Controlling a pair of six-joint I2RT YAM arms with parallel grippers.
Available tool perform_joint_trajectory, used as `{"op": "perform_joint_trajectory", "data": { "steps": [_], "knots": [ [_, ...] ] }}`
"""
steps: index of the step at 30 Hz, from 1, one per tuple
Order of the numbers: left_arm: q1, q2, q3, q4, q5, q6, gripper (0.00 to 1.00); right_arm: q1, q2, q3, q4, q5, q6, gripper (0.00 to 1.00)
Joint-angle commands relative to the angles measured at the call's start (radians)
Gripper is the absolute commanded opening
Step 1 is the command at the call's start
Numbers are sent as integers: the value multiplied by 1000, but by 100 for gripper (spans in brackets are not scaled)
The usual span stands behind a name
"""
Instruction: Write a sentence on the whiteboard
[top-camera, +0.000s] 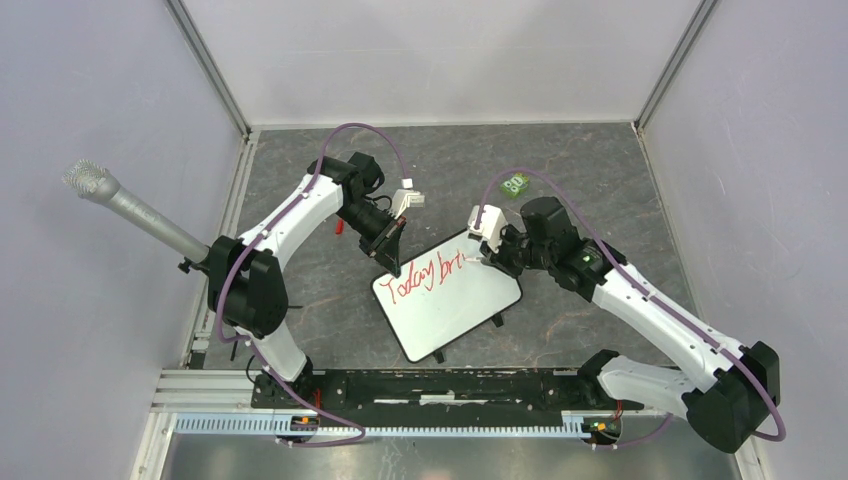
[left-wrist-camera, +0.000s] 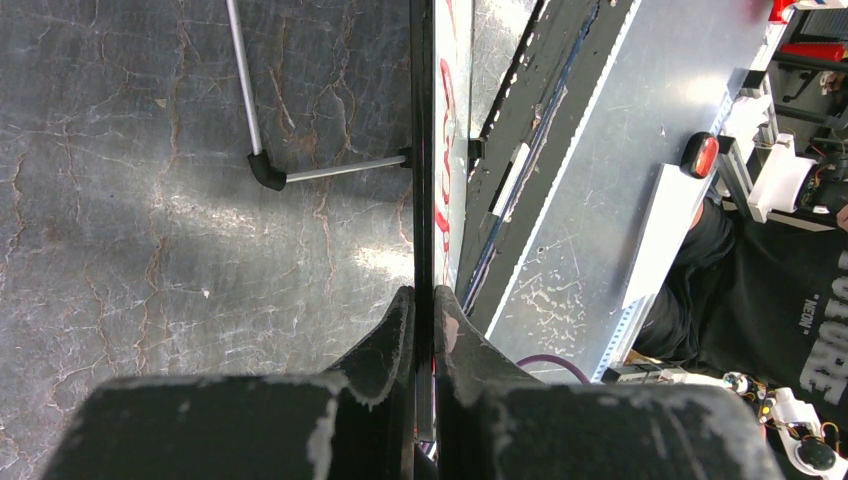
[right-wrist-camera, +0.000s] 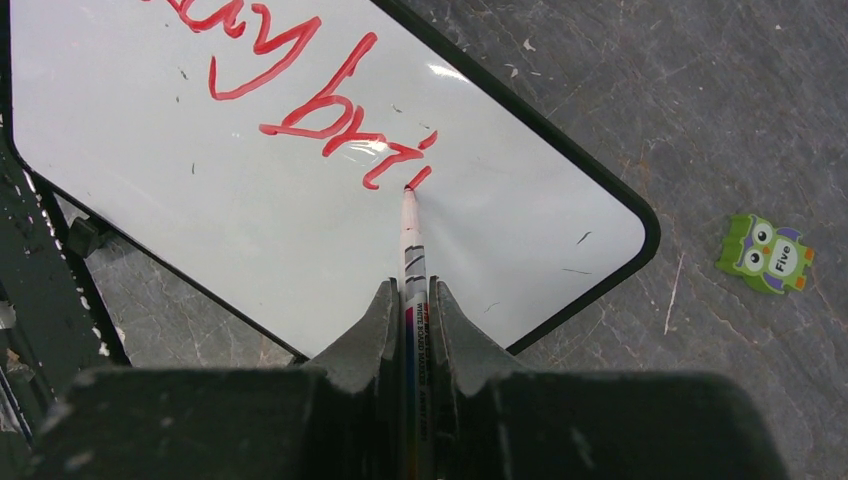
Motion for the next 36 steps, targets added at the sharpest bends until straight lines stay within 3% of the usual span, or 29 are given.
{"op": "perform_joint_trajectory", "data": {
  "steps": [1,18,36],
  "knots": [
    [-7,3,-5,24,14,43,3,9,-9,-9,-15,3,-6,0],
    [-7,5,-9,24,15,46,2,10,39,106,14,68,13,0],
    [-6,7,-8,23,14,50,3,5,15,51,-30,116,-17,0]
  ]
}}
